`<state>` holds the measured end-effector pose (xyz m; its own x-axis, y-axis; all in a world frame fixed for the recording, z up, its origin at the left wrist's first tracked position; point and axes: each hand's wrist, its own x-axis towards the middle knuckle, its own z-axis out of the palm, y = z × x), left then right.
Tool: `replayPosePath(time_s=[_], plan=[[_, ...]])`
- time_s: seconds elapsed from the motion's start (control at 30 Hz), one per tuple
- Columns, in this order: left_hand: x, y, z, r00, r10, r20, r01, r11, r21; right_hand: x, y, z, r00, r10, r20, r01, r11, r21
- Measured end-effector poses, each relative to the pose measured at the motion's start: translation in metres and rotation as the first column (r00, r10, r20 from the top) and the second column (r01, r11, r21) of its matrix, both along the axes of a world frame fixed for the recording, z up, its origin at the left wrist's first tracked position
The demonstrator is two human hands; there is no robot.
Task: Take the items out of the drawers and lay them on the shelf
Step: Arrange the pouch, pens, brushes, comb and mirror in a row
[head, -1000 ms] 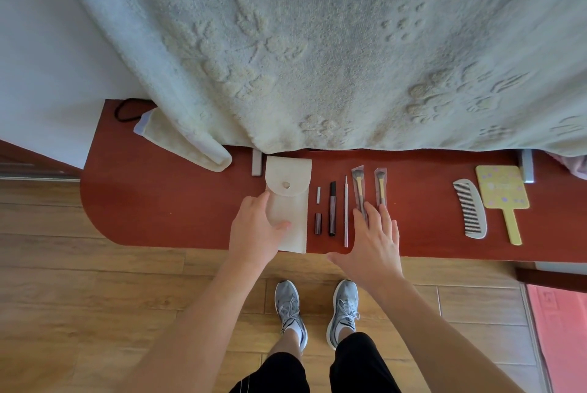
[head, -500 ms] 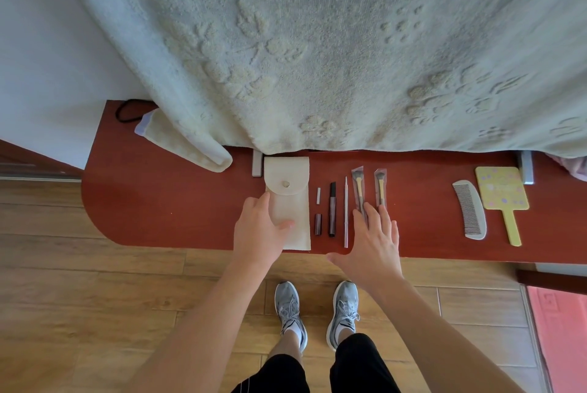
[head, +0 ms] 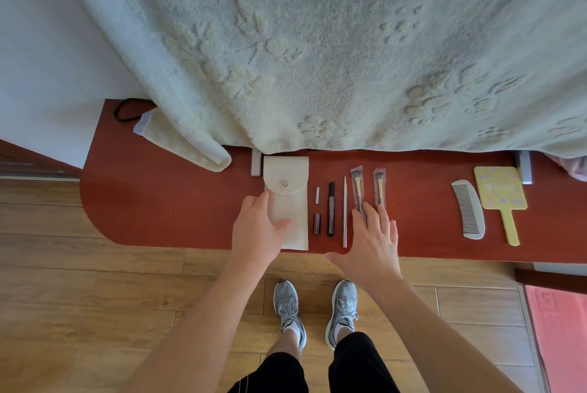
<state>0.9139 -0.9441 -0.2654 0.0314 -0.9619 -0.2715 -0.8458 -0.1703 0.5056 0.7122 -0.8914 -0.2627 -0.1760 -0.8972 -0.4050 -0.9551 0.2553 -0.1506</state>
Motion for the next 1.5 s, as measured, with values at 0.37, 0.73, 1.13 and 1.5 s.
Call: replayPosePath(time_s=[0.37,0.73,1.13,1.5], plan=[[0.002,-0.001,-0.001,1.000,0.001,0.004,-0.001,1.000,0.010,0.000,0.000,0.000,1.000,-0.004,0.005,0.004,1.000,-0.002],[0.003,-0.001,-0.002,0.999,-0.004,0.032,0.003,1.000,0.014,-0.001,0.000,-0.002,1.000,0.001,-0.004,-0.001,1.000,-0.005],[0.010,0.001,0.003,0.998,0.039,-0.051,-0.037,0.999,0.024,0.000,0.002,0.001,1.000,-0.006,0.008,0.006,1.000,-0.026],[0.017,0.003,0.010,0.997,0.061,-0.044,-0.060,0.998,0.020,0.001,0.001,0.002,1.000,0.003,-0.012,-0.003,1.000,-0.027]])
